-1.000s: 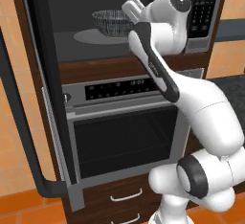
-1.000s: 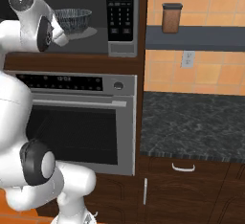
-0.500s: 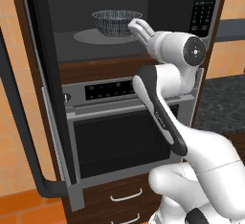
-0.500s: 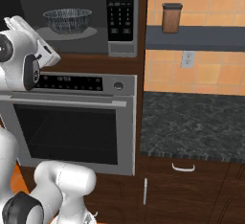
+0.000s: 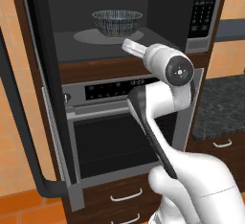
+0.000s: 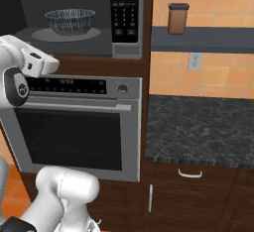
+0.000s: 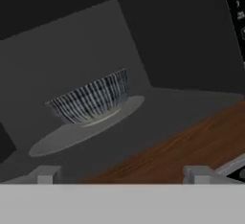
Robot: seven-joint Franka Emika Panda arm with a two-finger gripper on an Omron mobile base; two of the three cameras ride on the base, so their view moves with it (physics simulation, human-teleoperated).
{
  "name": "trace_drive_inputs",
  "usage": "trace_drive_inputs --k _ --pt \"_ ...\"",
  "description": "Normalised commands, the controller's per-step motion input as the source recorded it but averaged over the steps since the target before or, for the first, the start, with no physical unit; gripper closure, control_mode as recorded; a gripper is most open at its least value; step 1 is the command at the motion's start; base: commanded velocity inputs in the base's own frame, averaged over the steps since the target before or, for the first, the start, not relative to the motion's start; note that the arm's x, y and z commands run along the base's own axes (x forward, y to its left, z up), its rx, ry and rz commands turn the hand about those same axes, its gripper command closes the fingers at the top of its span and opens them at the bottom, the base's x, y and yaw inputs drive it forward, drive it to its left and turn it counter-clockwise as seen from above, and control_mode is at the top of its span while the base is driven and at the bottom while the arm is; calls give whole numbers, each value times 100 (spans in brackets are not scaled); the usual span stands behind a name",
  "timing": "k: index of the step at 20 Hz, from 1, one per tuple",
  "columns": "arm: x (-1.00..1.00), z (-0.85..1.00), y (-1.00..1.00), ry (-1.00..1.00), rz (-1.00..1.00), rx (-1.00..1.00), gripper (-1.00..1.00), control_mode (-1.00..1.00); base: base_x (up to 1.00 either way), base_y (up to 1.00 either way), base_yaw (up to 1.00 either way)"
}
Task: Pick the carrot from the sink and place it in the bowl. Then pick the bowl and place it in the microwave. Then close the microwave door and press the start button.
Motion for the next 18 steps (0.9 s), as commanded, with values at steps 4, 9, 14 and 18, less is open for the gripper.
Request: trace_drive_inputs --k 4,9,14,18 --pt "-56 -9 10 -11 -11 -37 -100 -100 0 0 0" --pt "-67 0 20 -31 -22 -38 -100 -100 0 0 0" --pt "-46 -4 32 -37 -28 -39 -100 -100 0 0 0" --pt "-69 -5 58 -34 -17 -23 -100 -100 0 0 0"
